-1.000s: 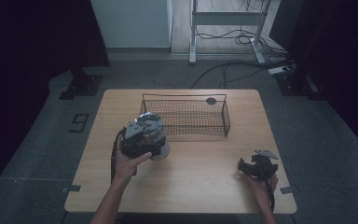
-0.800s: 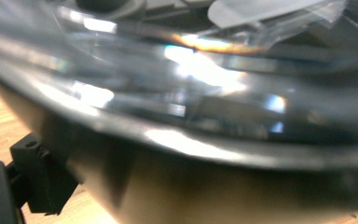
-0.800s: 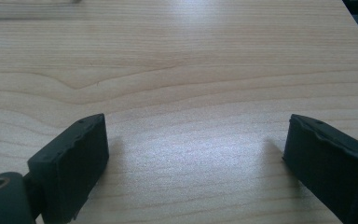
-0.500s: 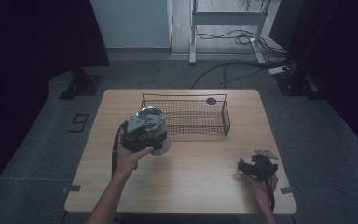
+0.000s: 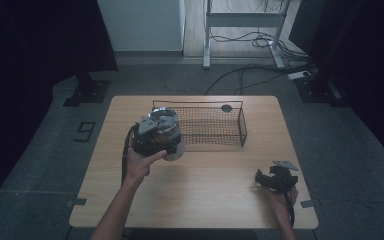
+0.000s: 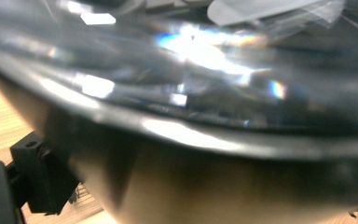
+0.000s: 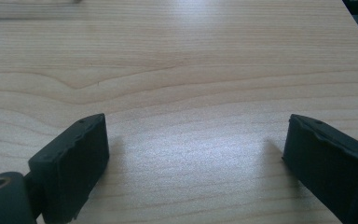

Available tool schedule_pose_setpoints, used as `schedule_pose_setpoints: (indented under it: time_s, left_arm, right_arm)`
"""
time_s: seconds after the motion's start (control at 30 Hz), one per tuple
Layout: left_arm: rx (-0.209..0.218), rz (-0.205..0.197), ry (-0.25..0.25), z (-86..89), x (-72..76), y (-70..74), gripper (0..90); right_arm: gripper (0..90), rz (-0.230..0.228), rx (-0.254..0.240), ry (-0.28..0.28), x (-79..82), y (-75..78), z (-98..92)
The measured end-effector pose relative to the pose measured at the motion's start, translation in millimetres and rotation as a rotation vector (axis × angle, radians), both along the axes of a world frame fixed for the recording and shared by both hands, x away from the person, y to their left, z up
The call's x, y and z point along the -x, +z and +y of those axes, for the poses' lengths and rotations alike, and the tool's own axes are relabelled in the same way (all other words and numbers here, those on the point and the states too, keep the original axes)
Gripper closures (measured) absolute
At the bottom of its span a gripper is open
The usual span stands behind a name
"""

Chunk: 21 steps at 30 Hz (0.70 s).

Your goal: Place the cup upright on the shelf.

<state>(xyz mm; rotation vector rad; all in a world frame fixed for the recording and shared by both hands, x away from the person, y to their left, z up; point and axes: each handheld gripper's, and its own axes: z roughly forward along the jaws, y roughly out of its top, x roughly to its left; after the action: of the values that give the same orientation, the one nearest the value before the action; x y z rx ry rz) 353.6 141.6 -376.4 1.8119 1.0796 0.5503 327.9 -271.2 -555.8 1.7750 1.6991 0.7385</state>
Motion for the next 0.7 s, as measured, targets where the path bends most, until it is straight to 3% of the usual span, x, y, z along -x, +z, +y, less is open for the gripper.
schedule_pose_setpoints:
  time_s: [0.7]
  left_arm:
    - [-0.019,-0.004,0.005,-12.2,-17.5,7.3,3.9]
  right_arm:
    - [6.4,0.000,0.001,0.001,0.0,-0.1,-0.1]
